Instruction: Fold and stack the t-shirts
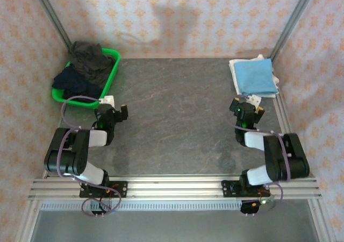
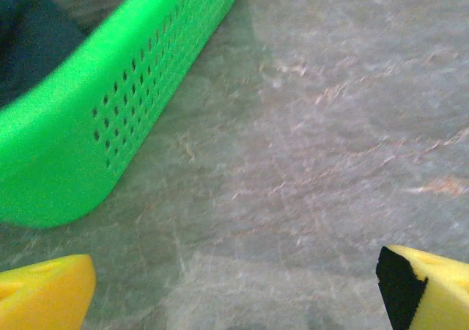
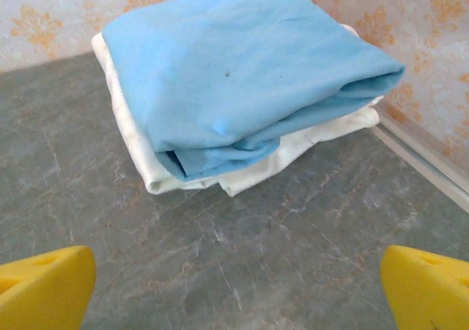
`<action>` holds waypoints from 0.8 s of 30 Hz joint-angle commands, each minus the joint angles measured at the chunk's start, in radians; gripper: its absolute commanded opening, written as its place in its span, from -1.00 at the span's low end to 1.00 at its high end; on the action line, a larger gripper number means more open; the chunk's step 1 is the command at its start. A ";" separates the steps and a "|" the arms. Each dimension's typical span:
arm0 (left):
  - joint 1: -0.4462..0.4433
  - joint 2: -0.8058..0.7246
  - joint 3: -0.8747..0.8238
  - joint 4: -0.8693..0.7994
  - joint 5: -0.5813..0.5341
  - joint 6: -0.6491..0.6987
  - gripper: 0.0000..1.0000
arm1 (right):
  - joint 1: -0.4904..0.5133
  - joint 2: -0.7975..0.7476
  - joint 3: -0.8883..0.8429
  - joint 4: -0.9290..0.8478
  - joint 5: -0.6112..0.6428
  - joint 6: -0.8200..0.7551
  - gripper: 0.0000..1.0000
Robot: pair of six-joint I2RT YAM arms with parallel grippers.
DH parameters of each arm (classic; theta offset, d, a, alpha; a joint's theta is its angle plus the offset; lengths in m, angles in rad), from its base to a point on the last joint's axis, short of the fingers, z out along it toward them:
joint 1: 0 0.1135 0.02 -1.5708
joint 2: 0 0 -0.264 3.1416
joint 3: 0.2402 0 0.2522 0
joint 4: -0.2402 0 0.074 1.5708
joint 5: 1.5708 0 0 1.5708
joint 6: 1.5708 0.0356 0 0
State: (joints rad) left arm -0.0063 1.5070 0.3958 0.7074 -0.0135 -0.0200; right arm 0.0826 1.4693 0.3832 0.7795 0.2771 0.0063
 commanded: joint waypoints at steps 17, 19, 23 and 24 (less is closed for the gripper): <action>-0.015 -0.011 0.035 0.029 0.003 0.036 1.00 | -0.021 0.056 0.005 0.065 -0.020 -0.010 0.99; -0.015 -0.011 0.034 0.028 0.003 0.037 1.00 | -0.021 0.056 0.006 0.061 -0.021 -0.010 0.99; -0.015 -0.011 0.034 0.029 0.001 0.035 1.00 | -0.020 0.060 0.011 0.055 -0.021 -0.011 0.99; -0.015 -0.011 0.034 0.028 0.002 0.035 1.00 | -0.020 0.060 0.016 0.046 -0.021 -0.010 0.99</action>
State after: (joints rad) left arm -0.0132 1.5059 0.4099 0.7094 -0.0006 0.0013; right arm 0.0628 1.5417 0.3813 0.8162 0.2619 -0.0013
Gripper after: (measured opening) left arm 0.998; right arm 0.993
